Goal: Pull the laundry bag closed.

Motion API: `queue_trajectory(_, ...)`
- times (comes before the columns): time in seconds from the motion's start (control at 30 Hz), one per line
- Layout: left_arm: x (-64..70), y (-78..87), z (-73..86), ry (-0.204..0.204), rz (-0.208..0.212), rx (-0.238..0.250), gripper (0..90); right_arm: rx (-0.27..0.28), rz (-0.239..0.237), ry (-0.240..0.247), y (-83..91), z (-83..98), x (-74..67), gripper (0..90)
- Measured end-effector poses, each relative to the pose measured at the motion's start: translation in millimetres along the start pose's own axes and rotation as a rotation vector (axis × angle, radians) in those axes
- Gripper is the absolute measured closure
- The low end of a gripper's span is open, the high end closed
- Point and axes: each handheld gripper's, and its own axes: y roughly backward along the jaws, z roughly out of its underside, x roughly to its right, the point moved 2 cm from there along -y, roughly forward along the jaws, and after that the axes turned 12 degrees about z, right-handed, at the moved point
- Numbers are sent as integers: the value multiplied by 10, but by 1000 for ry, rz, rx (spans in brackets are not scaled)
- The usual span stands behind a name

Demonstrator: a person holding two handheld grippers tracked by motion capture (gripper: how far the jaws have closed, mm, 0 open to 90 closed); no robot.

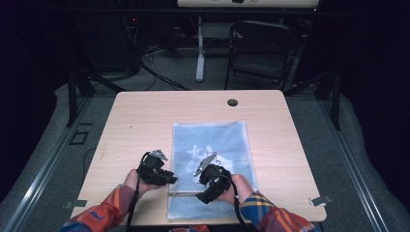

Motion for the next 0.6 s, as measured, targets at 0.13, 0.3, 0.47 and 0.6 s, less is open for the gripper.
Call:
queue_trajectory(0.13, -6, -35, 11, 0, 13, -18, 783, 6, -23, 37, -100, -105, -129, 420)
queue_trajectory(0.3, -33, -57, 26, 10, 15, -56, 849, 17, -32, 63, -188, -211, -246, 537)
queue_trajectory(0.47, -41, -104, 36, 19, 19, -58, 892, 27, -23, 86, -274, -298, -323, 614)
queue_trajectory(0.6, -53, -117, 40, 24, 23, -67, 900, 23, -19, 108, -348, -360, -373, 682)
